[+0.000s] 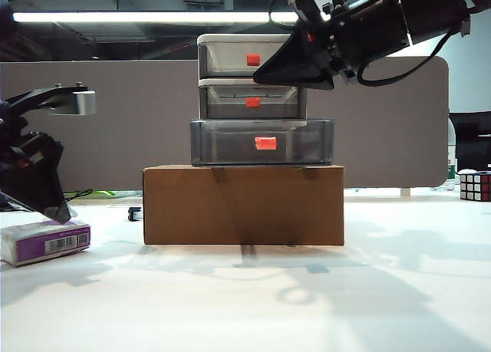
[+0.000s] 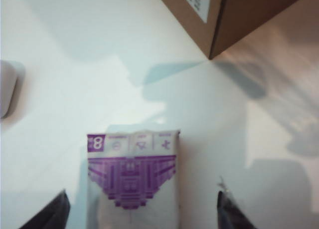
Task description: Open the third layer of the drawer on the table, pick up a pack of napkins on the table and put it in, and finally close the drawer.
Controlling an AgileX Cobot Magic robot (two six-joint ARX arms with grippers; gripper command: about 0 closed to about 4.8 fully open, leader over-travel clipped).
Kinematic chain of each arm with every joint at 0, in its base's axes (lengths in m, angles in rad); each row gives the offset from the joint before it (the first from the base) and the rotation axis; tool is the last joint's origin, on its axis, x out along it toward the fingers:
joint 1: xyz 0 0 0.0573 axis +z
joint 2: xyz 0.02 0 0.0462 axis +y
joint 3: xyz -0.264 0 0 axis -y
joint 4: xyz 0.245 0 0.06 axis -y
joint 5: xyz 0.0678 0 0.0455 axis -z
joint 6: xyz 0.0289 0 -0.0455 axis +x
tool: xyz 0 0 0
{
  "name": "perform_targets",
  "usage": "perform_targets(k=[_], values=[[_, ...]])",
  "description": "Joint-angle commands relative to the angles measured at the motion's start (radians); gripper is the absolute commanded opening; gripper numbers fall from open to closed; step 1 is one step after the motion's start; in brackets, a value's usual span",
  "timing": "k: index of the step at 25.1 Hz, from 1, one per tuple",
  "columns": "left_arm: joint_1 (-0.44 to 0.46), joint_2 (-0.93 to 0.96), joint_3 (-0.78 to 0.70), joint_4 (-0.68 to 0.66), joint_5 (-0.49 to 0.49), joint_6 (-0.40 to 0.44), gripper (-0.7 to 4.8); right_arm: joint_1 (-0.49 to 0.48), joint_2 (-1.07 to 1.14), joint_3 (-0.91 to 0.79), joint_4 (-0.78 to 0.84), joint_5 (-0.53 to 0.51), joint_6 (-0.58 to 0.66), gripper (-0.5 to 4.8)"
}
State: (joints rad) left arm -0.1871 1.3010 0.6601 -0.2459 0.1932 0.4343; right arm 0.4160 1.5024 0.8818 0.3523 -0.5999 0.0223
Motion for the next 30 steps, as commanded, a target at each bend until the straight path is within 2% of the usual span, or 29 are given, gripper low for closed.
perform_targets(k=[1,6,14,15,16,18,26,29,30], values=[[0.001,0.029,0.003,0.008,-0.006,0.007,3.73,0.002,-0.004,0.006,0.010,-0.005,0.003,-0.06],[0.001,0.136,0.003,0.015,-0.006,0.007,3.77,0.002,-0.004,0.006,-0.009,-0.005,0.003,-0.06],[0.001,0.188,0.004,0.054,-0.006,0.003,3.67,0.002,-0.004,0.006,-0.024,-0.005,0.003,-0.06],[0.001,0.188,0.004,0.053,-0.006,0.003,3.45,0.002,-0.004,0.006,-0.024,-0.005,0.003,-0.06],[0.001,0.188,0.004,0.046,-0.005,0.003,2.71,0.002,-0.004,0.006,-0.024,-0.005,0.003,-0.06],[0.001,0.188,0.004,0.035,0.039,0.004,1.72,0.002,-0.004,0.006,-0.024,-0.005,0.003,-0.06],[0.000,0.166,0.005,0.014,0.058,0.003,1.54,0.002,-0.005,0.006,-0.024,-0.005,0.003,-0.06],[0.000,0.099,0.005,-0.043,0.058,0.010,1.53,0.002,-0.008,0.006,-0.024,-0.005,0.003,-0.06],[0.000,0.024,0.005,-0.085,0.070,0.010,1.53,0.002,-0.011,0.006,-0.021,-0.005,0.003,-0.06]])
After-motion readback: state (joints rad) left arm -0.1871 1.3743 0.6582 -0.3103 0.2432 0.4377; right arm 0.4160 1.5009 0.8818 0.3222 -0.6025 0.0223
